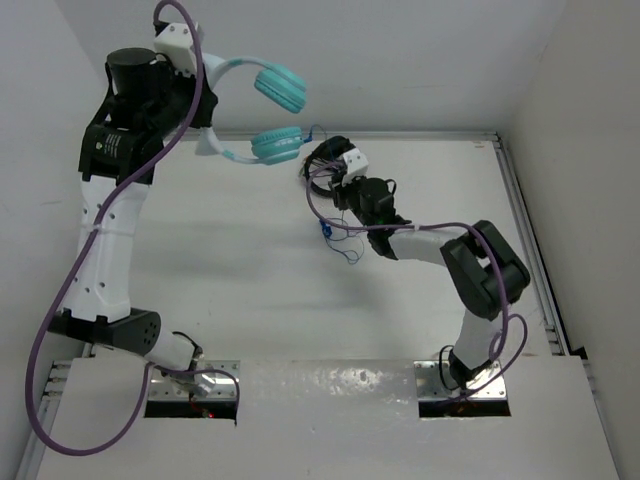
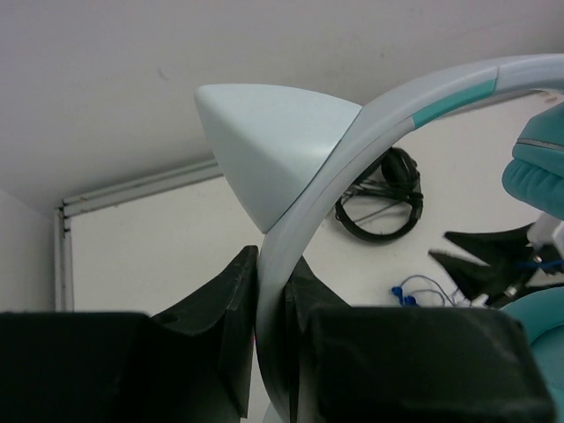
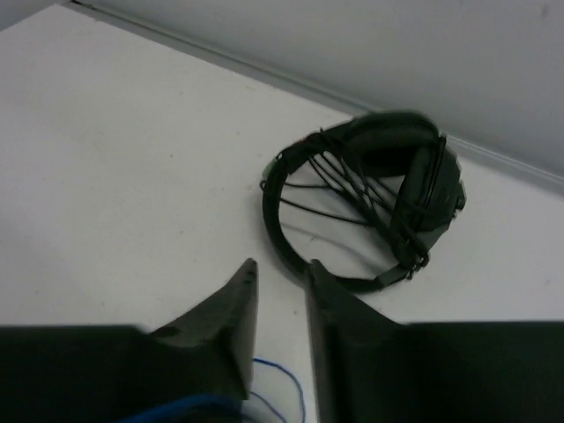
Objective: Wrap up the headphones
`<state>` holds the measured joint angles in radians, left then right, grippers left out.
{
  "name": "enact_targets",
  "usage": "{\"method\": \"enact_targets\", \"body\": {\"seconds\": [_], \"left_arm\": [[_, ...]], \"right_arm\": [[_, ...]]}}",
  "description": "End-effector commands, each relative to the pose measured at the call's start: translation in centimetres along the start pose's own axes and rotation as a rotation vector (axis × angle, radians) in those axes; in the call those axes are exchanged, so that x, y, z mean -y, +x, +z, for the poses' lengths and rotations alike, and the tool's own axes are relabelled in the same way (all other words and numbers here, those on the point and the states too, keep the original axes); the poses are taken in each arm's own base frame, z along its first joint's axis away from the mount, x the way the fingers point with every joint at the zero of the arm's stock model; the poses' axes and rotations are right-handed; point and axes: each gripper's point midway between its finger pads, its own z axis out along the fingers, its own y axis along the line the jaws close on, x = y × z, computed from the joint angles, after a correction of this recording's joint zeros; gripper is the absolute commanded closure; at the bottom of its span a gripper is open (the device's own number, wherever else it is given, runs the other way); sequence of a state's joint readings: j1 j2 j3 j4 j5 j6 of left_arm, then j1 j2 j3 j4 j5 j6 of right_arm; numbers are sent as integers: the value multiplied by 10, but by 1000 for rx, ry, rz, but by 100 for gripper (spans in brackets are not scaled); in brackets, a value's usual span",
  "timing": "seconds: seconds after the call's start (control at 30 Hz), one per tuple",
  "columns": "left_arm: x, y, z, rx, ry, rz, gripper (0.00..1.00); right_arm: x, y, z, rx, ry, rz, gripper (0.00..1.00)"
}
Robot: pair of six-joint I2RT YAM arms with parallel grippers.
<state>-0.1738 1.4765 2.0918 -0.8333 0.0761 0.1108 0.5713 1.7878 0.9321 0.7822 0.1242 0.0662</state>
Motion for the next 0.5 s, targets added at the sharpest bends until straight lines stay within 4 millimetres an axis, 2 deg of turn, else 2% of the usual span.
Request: {"method": "enact_targets", "body": {"seconds": [0.0, 0.03, 0.07, 0.1, 0.13, 0.17, 0.2, 0.23, 0.3, 0.33, 0.43, 0.47], "left_arm": [[12, -11, -7, 50, 58, -65, 100], [14, -7, -4, 39, 66, -72, 100], [15, 3, 1, 14, 68, -94, 100], [15, 8, 6, 6, 69, -102, 100], [17, 14, 10, -9, 72, -137, 100], [19, 31, 21, -51, 73, -175, 100], [18, 35, 27, -55, 71, -197, 100], [21, 41, 32, -71, 77, -242, 100], [22, 61, 49, -117, 89, -288, 100], [29, 67, 53, -136, 132, -310, 100], [39, 93, 70, -214, 210, -414, 100], [39, 101, 75, -237, 215, -461, 100]], "right_arm": [[6, -26, 18, 126, 61, 106, 80], [5, -17, 18, 103, 68, 134, 95], [4, -9, 18, 72, 71, 162, 100], [-5, -2, 18, 35, 48, 204, 100], [-22, 7, 18, -16, 8, 199, 100], [-37, 25, 15, -121, -25, 173, 100], [-50, 40, 13, -181, -53, 113, 100], [-79, 62, 0, -279, -101, 48, 100], [-105, 77, -8, -341, -149, -33, 100], [-128, 94, -19, -395, -190, -62, 100], [-156, 115, -31, -448, -234, -111, 100], [-157, 114, -30, -449, -208, -134, 100]]}}
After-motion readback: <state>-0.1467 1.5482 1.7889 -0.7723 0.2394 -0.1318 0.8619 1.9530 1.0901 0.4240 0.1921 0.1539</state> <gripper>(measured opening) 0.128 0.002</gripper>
